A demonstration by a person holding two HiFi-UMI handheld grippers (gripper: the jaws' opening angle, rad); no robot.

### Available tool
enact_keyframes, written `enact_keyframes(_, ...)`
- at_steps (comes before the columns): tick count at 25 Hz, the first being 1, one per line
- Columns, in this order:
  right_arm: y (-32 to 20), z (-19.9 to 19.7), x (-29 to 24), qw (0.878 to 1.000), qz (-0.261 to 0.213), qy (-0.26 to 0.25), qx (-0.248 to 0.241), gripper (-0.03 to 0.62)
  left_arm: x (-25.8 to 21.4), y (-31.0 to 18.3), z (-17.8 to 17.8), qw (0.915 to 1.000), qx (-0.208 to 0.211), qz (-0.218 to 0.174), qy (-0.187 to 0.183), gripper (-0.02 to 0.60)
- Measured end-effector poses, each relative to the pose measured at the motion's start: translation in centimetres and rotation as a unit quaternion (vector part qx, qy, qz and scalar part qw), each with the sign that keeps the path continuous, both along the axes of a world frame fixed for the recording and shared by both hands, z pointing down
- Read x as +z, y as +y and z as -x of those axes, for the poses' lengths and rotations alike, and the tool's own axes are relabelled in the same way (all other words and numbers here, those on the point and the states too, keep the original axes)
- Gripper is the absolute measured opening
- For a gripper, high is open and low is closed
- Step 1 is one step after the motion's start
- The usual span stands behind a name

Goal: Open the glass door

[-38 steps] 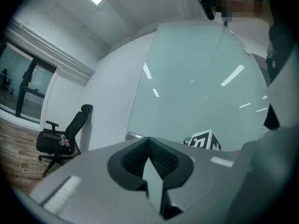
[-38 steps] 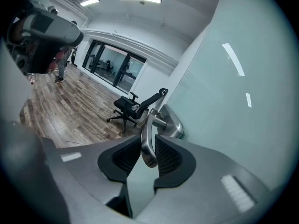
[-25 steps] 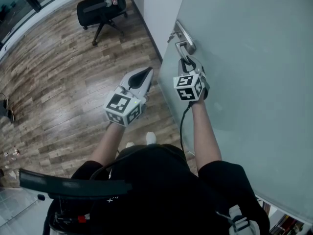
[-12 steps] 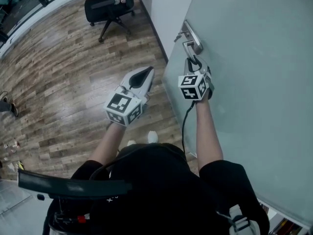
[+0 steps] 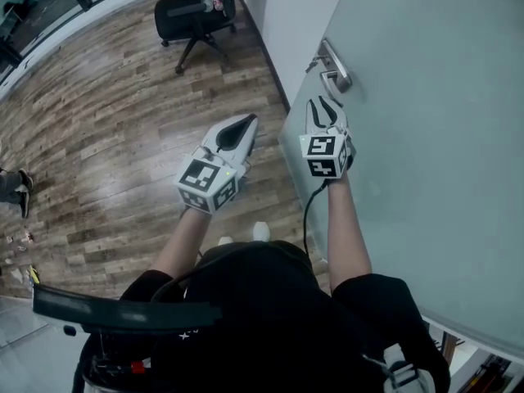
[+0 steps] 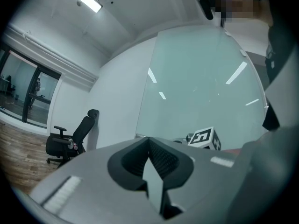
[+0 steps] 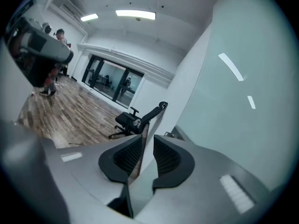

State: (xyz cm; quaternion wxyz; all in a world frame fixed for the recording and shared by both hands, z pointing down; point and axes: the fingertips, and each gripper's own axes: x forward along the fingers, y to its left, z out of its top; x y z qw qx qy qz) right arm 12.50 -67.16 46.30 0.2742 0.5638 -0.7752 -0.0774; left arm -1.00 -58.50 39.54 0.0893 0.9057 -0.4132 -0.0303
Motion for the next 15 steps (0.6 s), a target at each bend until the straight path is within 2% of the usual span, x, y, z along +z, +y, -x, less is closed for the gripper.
enact_keyframes(5,3.4,3.8,0.5,0.997,0.013,-0.061,-0.047,0.062,-0.3,1.7,2.0,0.9999,-0.009,-0.006,-0.001,-0.001)
enact_keyframes(8,4.6,5.1,0.6,0.994,0.019,-0.096,-0.054,0.023,-0.2,2.1,3.3,0.9998,-0.017,-0.006,0.001,0.000)
enact_keyframes(15,10.8,7.9,-0.9,0.988,0.021,-0.142,-0.058,0.003,-1.0,6.6,6.0,0.9997,-0.018,-0.013,0.015,-0.001)
